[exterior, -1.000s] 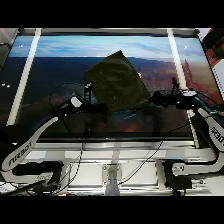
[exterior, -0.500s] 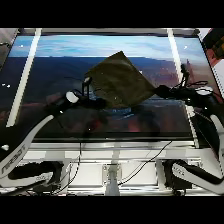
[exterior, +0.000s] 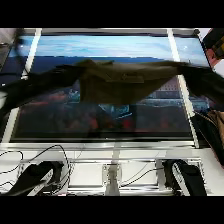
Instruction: Fold the clothes and pants, and hang the long-sleeved shirts on hangers.
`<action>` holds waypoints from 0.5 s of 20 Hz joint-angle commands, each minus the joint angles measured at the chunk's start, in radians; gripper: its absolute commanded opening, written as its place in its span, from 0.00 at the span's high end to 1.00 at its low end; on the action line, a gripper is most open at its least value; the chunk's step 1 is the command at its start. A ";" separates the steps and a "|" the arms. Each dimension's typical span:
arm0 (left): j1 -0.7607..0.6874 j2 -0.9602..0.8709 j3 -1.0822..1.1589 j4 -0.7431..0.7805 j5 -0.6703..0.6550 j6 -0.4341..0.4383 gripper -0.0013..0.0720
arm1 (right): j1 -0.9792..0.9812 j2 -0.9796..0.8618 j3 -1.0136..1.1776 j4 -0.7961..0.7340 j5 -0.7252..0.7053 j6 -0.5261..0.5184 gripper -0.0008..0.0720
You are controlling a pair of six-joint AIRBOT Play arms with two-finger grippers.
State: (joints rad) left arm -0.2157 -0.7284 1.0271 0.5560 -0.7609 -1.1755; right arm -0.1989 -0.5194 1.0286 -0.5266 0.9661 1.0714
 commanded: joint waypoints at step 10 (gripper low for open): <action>0.015 0.248 -0.085 0.037 -0.047 -0.359 0.93 | 0.000 0.038 0.141 -0.108 0.205 0.272 0.95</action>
State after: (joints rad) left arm -0.2008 -0.4381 0.9894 0.5758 -0.7895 -1.4498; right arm -0.1989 -0.4046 1.1965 -0.6262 1.1244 1.3167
